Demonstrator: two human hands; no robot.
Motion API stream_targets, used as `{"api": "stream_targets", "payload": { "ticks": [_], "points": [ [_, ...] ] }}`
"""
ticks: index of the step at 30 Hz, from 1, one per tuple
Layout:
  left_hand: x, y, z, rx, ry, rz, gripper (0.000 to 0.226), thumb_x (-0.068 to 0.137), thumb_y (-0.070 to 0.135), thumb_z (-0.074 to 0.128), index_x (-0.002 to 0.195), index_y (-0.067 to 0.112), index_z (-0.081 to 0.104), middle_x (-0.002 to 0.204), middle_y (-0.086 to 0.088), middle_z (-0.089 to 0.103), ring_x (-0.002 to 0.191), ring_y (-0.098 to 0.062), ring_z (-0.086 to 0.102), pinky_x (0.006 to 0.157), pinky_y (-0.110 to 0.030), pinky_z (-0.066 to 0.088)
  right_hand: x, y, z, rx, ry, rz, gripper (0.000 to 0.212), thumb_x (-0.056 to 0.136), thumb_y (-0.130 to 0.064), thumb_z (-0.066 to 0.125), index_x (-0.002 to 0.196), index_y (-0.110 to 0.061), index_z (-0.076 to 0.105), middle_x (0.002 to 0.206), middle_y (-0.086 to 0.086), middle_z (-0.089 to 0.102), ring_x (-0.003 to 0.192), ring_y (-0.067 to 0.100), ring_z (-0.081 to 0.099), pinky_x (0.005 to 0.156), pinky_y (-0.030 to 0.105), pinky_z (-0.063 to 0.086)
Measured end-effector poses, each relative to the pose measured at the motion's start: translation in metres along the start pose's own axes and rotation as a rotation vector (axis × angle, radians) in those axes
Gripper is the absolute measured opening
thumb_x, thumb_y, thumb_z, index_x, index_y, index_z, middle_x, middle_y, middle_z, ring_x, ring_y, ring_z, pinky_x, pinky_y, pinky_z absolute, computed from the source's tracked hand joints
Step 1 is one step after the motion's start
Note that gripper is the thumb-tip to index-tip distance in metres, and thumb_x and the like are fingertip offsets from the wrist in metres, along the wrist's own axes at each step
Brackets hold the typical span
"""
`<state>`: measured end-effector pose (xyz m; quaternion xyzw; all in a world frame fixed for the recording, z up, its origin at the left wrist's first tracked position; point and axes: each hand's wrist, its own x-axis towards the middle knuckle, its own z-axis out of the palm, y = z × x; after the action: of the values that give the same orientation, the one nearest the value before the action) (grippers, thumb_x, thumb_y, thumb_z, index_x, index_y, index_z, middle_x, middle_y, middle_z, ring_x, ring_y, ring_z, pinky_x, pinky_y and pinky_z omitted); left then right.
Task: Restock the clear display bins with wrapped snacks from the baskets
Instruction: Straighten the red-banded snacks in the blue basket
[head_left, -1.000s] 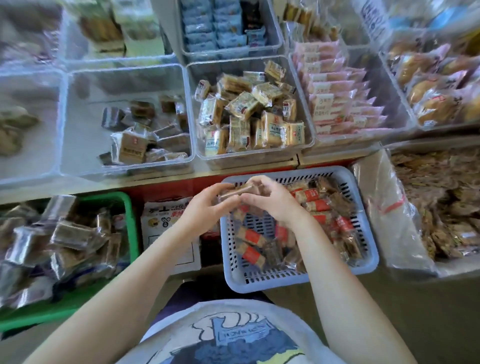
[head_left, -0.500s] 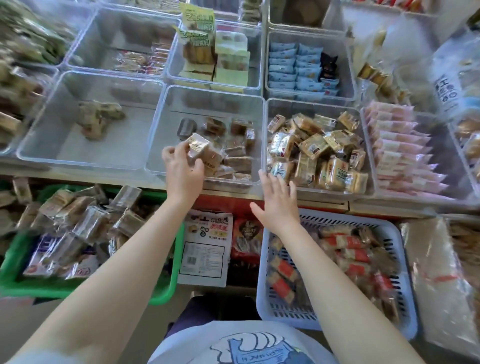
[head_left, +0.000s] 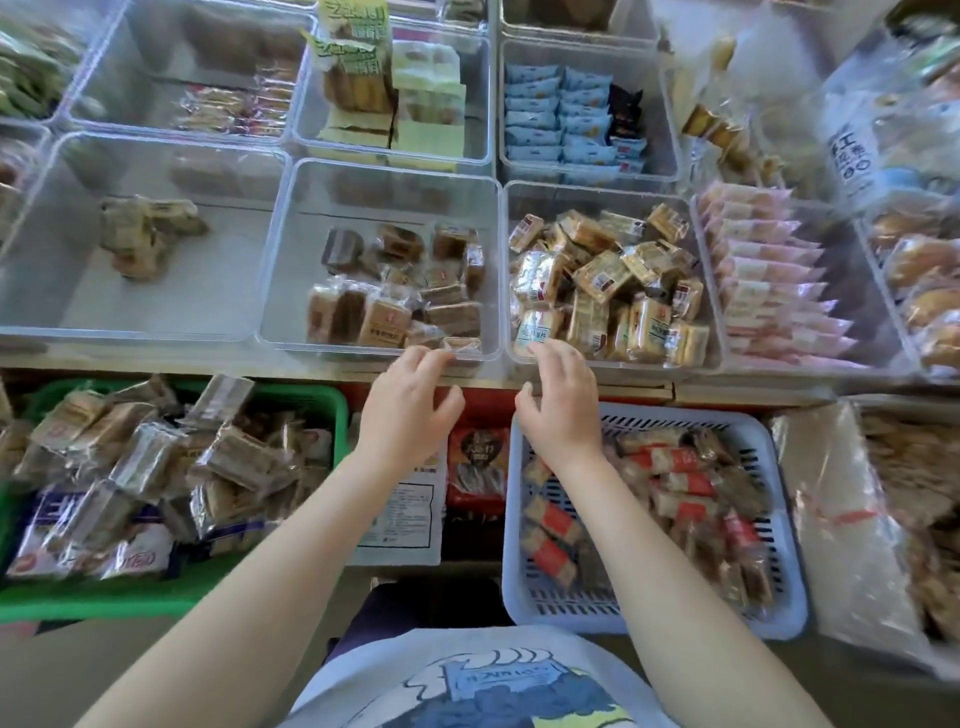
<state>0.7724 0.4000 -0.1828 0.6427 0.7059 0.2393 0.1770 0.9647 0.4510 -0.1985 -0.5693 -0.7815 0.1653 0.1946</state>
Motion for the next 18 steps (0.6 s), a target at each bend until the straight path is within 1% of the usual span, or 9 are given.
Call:
{"api": "stream_targets", "payload": {
  "ticks": [1,3,6,8,10,11,13,16,18],
  "points": [
    [-0.006,0.006,0.012,0.003,-0.093,-0.012,0.043,0.093,0.032,0.057,0.133,0.015,0.056,0.123,-0.004,0.058,0.107,-0.024,0.058,0.082,-0.038,0.051,-0.011,0.008,0.0,0.005,0.09,0.025,0.041,0.088,-0.009,0.057,0.129,-0.009,0.058,0.13,0.01,0.056,0.124,0.028,0.049,0.108,0.044,0.04],
    [-0.015,0.011,0.038,0.042,-0.272,-0.05,0.048,0.094,0.037,0.054,0.139,0.019,0.05,0.129,-0.002,0.053,0.114,-0.023,0.054,0.085,-0.037,0.05,-0.033,0.03,-0.002,0.037,0.084,0.182,0.031,0.091,-0.009,0.056,0.12,-0.009,0.062,0.121,0.008,0.057,0.114,0.026,0.053,0.097,0.042,0.047],
    [-0.018,0.015,0.073,0.067,-0.423,-0.073,0.054,0.095,0.041,0.052,0.144,0.022,0.042,0.134,-0.001,0.047,0.121,-0.023,0.05,0.088,-0.039,0.05,-0.061,0.077,0.001,0.009,-0.151,0.491,0.028,0.096,-0.018,0.054,0.123,-0.013,0.059,0.124,0.007,0.053,0.113,0.027,0.052,0.086,0.038,0.048],
    [-0.017,0.019,0.096,0.08,-0.455,-0.048,0.054,0.094,0.041,0.052,0.144,0.022,0.041,0.131,-0.002,0.047,0.117,-0.024,0.05,0.083,-0.038,0.049,-0.075,0.11,0.009,-0.085,-0.302,0.614,0.029,0.097,-0.023,0.054,0.125,-0.015,0.056,0.125,0.009,0.055,0.106,0.029,0.057,0.076,0.034,0.047],
    [-0.018,0.022,0.117,0.078,-0.484,-0.038,0.054,0.093,0.04,0.053,0.143,0.022,0.042,0.126,-0.002,0.048,0.113,-0.024,0.051,0.076,-0.036,0.046,-0.088,0.134,0.021,-0.147,-0.471,0.737,0.04,0.099,-0.028,0.056,0.136,-0.018,0.048,0.139,0.011,0.049,0.099,0.03,0.063,0.067,0.034,0.05],
    [-0.019,0.024,0.126,0.074,-0.495,-0.035,0.054,0.093,0.039,0.053,0.143,0.022,0.042,0.126,-0.002,0.048,0.112,-0.023,0.051,0.073,-0.034,0.044,-0.094,0.144,0.029,-0.155,-0.528,0.786,0.05,0.099,-0.03,0.056,0.145,-0.02,0.041,0.15,0.012,0.039,0.101,0.031,0.064,0.066,0.035,0.053],
    [-0.019,0.026,0.14,0.07,-0.498,-0.021,0.052,0.094,0.037,0.053,0.142,0.021,0.043,0.128,-0.002,0.048,0.111,-0.023,0.051,0.071,-0.033,0.043,-0.098,0.159,0.046,-0.129,-0.54,0.807,0.067,0.098,-0.032,0.059,0.155,-0.028,0.023,0.16,0.012,0.023,0.109,0.034,0.063,0.071,0.038,0.058],
    [-0.018,0.028,0.151,0.047,-0.485,-0.032,0.049,0.095,0.037,0.052,0.14,0.022,0.044,0.128,0.0,0.048,0.095,-0.019,0.054,0.065,-0.031,0.041,-0.089,0.169,0.067,-0.053,-0.478,0.781,0.085,0.094,-0.037,0.065,0.157,-0.032,0.008,0.16,0.014,0.023,0.125,0.037,0.054,0.088,0.048,0.057],
    [-0.018,0.029,0.153,0.034,-0.482,-0.041,0.048,0.095,0.037,0.052,0.14,0.022,0.045,0.128,0.0,0.048,0.086,-0.017,0.053,0.062,-0.031,0.042,-0.079,0.171,0.075,-0.057,-0.529,0.759,0.095,0.092,-0.041,0.068,0.158,-0.027,0.002,0.161,0.016,0.021,0.136,0.036,0.042,0.093,0.046,0.053]
  ]
}}
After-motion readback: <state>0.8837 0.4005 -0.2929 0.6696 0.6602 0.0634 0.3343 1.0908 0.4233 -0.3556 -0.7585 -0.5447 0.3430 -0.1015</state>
